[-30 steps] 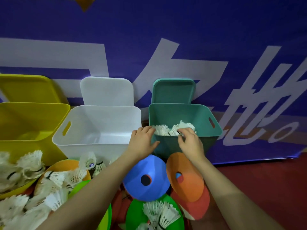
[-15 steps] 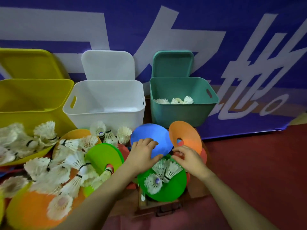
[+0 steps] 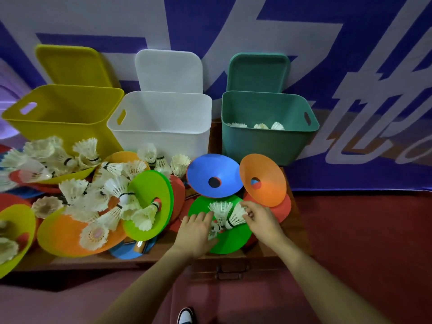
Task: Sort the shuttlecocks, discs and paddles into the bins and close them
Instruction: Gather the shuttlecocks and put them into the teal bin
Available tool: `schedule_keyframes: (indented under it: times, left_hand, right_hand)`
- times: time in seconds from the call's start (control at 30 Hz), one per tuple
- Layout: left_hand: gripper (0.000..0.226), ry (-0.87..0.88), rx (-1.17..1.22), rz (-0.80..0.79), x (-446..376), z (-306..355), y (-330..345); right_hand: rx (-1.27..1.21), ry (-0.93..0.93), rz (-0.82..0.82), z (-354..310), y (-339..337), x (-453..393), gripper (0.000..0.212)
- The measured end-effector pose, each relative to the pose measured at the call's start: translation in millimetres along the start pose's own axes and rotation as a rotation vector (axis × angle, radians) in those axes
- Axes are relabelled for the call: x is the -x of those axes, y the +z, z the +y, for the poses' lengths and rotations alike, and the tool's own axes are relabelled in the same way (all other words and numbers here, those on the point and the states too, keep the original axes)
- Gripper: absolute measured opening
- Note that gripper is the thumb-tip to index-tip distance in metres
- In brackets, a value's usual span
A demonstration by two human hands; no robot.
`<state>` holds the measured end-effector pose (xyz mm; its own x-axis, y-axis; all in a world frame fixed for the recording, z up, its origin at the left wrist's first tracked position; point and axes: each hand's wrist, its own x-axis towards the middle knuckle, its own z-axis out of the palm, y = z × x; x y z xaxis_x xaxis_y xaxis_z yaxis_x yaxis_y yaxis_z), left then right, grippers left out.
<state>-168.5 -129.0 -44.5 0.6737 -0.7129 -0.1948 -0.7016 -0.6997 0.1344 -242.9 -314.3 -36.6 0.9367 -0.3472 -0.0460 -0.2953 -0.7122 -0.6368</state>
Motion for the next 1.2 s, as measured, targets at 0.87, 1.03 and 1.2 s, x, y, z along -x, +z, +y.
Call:
schedule_keyframes:
  times: [0.87,1.03,1.2]
  left_hand:
    - [0.036,0.040,0.268,0.713,-150.9,26.2,-153.0]
    - [0.053,0.073,0.245,0.617,-215.2,23.1,-186.9]
    - [0.066,0.043,0.151,0.474,-238.8,5.4,-178.3]
  right_hand:
    - [-0.222,-0.042,0.631,-25.9,-134.4,-138.7,0.030]
    - [-0.107,0.011,0.633,-25.8,-153.4,-193.8,0.033]
    - [0.034,0.050,0.477,-14.4,-142.9,-217.5,0.039]
